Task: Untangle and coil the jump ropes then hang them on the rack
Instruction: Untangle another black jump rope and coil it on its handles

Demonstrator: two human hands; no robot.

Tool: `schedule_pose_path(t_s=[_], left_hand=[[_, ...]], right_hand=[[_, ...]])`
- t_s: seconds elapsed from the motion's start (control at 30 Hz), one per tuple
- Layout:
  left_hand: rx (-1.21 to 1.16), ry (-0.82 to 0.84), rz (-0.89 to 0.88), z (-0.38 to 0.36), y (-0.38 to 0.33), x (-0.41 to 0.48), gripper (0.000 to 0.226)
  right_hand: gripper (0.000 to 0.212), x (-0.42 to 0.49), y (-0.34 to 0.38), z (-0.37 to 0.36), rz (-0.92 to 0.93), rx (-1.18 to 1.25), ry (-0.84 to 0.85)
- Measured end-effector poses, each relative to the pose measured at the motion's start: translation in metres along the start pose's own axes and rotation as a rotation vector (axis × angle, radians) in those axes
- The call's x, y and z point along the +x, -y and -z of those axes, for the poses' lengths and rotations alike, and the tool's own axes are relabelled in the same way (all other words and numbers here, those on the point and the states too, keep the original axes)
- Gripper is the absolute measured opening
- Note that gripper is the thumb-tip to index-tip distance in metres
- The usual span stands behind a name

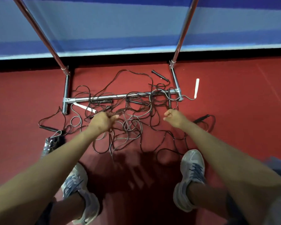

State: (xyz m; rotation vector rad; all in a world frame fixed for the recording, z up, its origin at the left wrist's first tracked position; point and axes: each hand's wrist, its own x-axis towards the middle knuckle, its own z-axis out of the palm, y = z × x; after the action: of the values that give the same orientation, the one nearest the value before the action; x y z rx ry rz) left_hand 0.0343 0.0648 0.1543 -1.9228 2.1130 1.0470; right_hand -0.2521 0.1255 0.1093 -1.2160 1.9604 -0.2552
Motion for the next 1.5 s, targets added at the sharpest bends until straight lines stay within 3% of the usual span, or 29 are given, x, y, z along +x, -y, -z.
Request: schedule_pose_path(t_s=[0.17, 0.37, 0.53, 0.6, 0.8, 0.9, 1.0, 1.17, 1.33, 1.43, 1.5], left_hand=[[-0.047, 0.052, 0.098, -0.044, 0.013, 0.037, 0.043], [-0.094, -0.075, -0.004, -0.081, 0.004, 0.068, 0.024], [0.036, -0.014, -0.062, -0.102, 0.010, 0.080, 0.018], [0.038, -0.006, -0.047, -0.107, 0.012, 0.083, 0.021], [-0.018, -0.031, -0.075, -0.113, 0.015, 0.087, 0.024], [-0.083, -0.115, -0.091, -0.108, 0.011, 0.081, 0.031], [-0.199, -0.165, -0.115, -0.095, 0.004, 0.068, 0.036], [-0.322, -0.237, -0.110, -0.045, -0.010, 0.039, 0.050], [-0.527, -0.316, -0.139, 0.033, -0.031, -0.007, 0.030], [-0.587, -0.332, -0.256, 0.079, -0.054, -0.052, 0.055], [-0.583, -0.326, -0.383, 0.106, -0.071, -0.081, 0.053]], right_hand=[[0.031, 0.046, -0.022, -0.033, -0.021, -0.072, -0.021], [0.039, 0.109, -0.008, -0.049, 0.057, -0.182, -0.238], [0.041, 0.146, -0.006, -0.057, 0.150, -0.274, -0.145], [0.038, 0.154, -0.003, -0.061, 0.132, -0.282, -0.192], [0.014, 0.162, 0.014, -0.072, -0.061, 0.053, -0.392], [0.023, 0.144, 0.020, -0.072, 0.022, 0.128, -0.517], [0.043, 0.122, 0.030, -0.063, 0.106, 0.248, -0.441], [0.028, 0.068, 0.069, -0.011, 0.349, 0.142, -0.380], [0.023, -0.010, 0.138, 0.060, 0.606, 0.116, -0.393], [0.022, -0.064, 0.178, 0.094, 0.744, 0.026, -0.393], [0.020, -0.098, 0.202, 0.112, 0.812, 0.021, -0.396]])
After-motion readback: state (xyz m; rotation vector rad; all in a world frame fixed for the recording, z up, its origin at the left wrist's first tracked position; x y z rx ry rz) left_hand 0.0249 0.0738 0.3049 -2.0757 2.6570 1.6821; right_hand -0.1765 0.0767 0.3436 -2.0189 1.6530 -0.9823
